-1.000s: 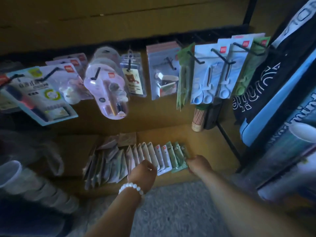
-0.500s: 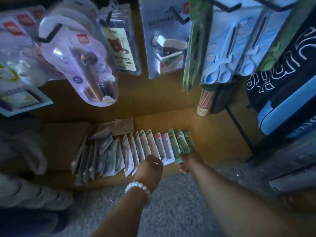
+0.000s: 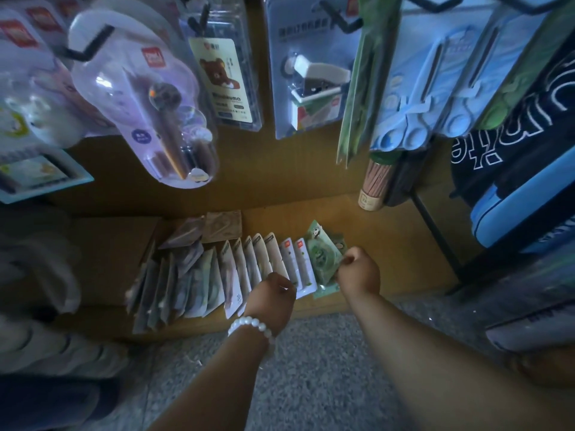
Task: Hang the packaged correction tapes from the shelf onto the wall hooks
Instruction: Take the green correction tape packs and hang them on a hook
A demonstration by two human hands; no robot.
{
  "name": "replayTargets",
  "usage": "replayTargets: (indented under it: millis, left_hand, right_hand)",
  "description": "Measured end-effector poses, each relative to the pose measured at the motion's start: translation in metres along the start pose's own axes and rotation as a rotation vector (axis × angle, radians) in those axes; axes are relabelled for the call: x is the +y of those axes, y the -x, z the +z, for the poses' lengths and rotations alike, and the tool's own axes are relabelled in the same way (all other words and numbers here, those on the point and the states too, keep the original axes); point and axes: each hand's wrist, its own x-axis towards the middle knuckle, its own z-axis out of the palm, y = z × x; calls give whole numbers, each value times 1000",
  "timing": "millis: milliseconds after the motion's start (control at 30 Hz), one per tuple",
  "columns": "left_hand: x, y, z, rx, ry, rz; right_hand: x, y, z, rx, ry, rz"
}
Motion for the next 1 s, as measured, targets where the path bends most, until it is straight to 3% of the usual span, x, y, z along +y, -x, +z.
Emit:
replayTargets:
  millis: [200,367,500,567,667,767,867,1000]
  left_hand:
    - [13,-10,3,15,190,-40]
    - [24,-16,3,-5,629,-157]
    - [15,-25,7,61,895,-229]
    - [13,-25,6,59,949,-218]
    - [12,-24,5,48,972,-212]
    - [5,-29,7,54,977,-210]
    - [-2,-31,9,43,993,-223]
    - [-9,-32,10,28,986,-218]
  right_hand:
    - [-1,10,-7,104,-169,-74]
    - [-2,32,0,-132,-607,13]
    - [1,42,4,-307,-692,17]
    - [4,39,6,-324,-631,-6]
    - [10,25,4,-195,-388,-19]
    - [19,0,2,-76,-91,118]
    - [25,-16,5,-224,141,203]
    - [22,-17,12,-323,179,262]
